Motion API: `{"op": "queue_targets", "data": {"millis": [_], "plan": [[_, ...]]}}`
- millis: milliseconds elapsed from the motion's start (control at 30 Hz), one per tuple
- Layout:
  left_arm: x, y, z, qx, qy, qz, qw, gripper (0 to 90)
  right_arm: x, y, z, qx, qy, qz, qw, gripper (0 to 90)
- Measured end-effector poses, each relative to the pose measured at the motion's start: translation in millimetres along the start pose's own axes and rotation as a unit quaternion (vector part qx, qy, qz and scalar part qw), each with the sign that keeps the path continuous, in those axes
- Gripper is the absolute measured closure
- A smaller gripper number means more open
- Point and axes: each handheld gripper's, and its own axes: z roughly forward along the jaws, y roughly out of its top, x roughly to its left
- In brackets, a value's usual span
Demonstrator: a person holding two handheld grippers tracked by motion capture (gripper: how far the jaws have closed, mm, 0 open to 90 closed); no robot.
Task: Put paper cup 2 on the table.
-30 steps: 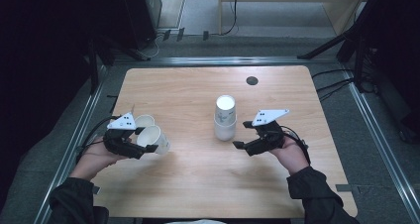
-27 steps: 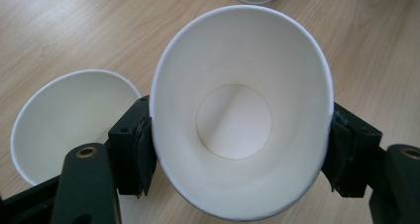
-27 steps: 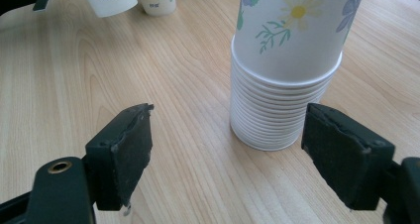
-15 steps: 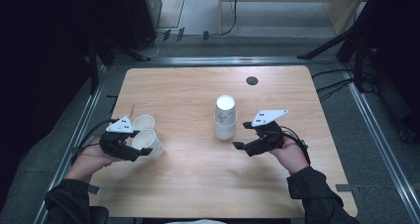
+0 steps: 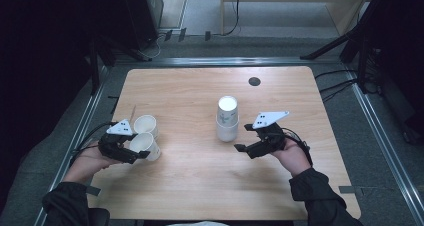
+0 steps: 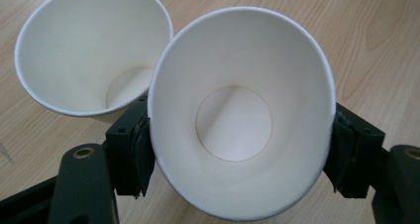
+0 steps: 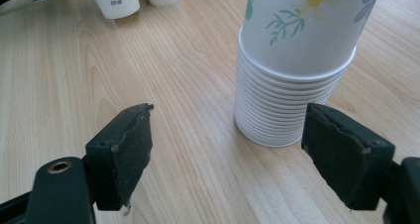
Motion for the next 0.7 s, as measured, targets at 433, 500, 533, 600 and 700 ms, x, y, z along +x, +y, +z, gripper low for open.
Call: {"op": "queue_targets", "data": {"millis": [433,500,533,600,700], "plan": [[-0.2,-3.1,6.8,0.020,0.002,0.008,0.9998,25.5,0.3,0.0,0.8,0.001,0.002,0.000,1.0000,19.8],[-0.2,-3.0,7.0,0.020,0.002,0.008,0.9998,25.5,0.3,0.0,0.8,0.001,0.002,-0.001,1.0000,19.8],[-0.1,-2.8,7.1,0.021,0.001,0.008,0.9998,25.4,0.4,0.0,0.8,0.001,0.002,-0.001,1.0000,19.8],[-0.4,-2.5,7.2,0.023,0.000,0.009,0.9997,24.5,0.4,0.0,0.8,0.001,0.002,-0.001,1.0000,19.8],[-0.7,-2.0,8.0,0.025,-0.001,0.010,0.9996,22.9,0.6,0.1,0.7,0.002,0.002,0.000,1.0000,19.8]]}}
